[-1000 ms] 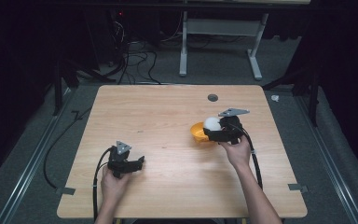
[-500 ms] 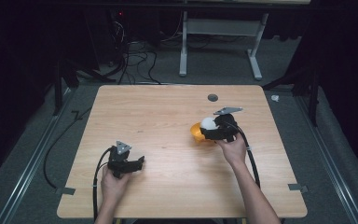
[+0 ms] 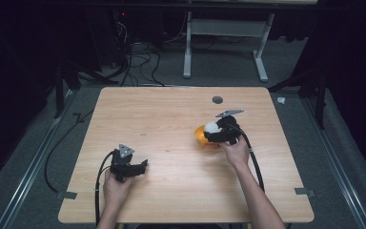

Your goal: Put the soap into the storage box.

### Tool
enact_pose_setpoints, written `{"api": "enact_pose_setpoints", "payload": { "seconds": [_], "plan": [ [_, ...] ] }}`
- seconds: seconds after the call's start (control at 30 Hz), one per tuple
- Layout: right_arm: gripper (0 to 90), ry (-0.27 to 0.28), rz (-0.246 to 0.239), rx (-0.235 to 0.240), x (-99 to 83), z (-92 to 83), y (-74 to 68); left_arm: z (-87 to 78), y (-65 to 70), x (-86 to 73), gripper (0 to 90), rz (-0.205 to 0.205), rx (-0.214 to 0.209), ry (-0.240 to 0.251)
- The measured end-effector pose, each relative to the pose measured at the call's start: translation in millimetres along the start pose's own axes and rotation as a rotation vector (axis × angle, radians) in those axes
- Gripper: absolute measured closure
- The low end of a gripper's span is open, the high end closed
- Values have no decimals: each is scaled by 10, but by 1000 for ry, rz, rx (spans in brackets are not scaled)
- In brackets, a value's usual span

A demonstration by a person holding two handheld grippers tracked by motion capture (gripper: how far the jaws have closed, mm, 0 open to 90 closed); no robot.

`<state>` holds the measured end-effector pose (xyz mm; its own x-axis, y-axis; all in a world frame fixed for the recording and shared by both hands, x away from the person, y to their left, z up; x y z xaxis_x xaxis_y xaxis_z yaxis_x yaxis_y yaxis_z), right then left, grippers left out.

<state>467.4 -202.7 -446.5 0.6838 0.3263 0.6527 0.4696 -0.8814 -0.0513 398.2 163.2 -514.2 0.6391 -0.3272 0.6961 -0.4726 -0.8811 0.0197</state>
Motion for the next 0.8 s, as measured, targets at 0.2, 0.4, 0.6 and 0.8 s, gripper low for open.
{"api": "enact_pose_setpoints", "payload": {
  "seconds": [0.2,0.4,0.6,0.8],
  "plan": [
    [245,-25,9,-6,-21,79,20,0,0,0,204,0,0,0],
    [245,-35,25,-7,-30,128,28,0,0,0,204,0,0,0],
    [245,-49,31,-6,-43,163,28,0,0,0,205,0,0,0],
    [245,-58,38,-6,-54,199,28,0,0,0,205,-1,0,0]
  ]
}}
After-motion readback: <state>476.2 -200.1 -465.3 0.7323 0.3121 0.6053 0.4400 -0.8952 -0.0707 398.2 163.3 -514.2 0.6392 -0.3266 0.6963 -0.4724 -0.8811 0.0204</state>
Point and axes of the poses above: each handheld gripper's, and its own axes: z roughly forward along the jaws, x roughly out of its top, y roughly to its right, the point moved 1 cm from there along z, roughly forward along the jaws, and after that the axes turned 3 degrees about -y, right-handed, at the moved point
